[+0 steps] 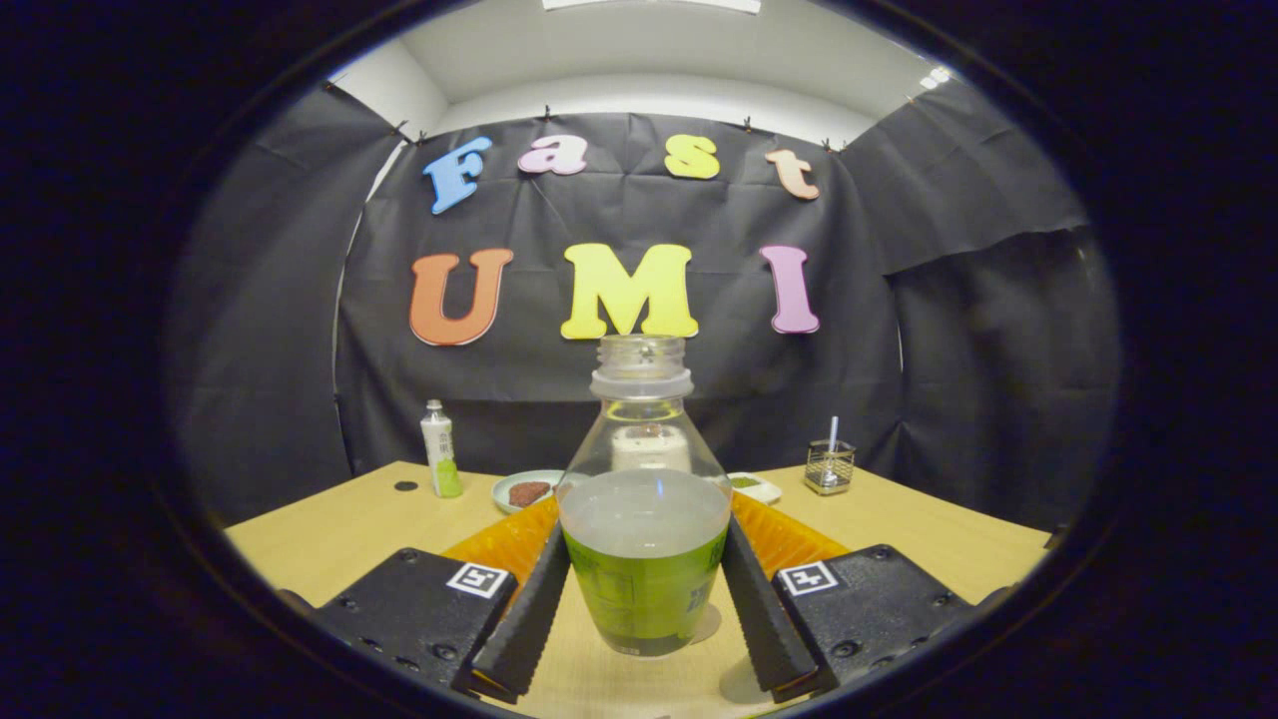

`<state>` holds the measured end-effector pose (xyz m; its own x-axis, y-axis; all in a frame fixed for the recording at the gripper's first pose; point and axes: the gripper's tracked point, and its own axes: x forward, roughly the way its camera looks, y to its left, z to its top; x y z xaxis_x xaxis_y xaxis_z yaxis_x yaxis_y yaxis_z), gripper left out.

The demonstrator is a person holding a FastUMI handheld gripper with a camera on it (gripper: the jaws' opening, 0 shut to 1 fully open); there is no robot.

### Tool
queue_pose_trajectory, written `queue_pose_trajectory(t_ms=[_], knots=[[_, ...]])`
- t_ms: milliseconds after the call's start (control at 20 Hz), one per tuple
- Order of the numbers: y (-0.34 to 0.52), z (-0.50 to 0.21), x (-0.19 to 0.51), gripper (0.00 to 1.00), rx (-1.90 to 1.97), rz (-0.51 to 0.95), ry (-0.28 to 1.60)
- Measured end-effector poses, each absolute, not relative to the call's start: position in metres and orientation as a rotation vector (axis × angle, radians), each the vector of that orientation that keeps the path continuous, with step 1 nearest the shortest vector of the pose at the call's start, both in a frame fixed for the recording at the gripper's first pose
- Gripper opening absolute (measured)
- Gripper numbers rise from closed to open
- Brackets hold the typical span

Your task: Take the bottle from table, then pour the juice into the cup, finally place the bottle on the coaster

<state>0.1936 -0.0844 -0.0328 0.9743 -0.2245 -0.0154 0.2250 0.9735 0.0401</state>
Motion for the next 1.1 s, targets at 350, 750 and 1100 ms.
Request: queue_pose_trajectory(t_ms=[350,750,1100], knots=[[-0.106,-0.062,0.249,0.84,0.042,-0.246,0.018],[-0.124,-0.094,0.278,0.85,-0.053,-0.327,0.114],[-0.125,-0.100,0.278,0.86,-0.026,-0.324,0.118]])
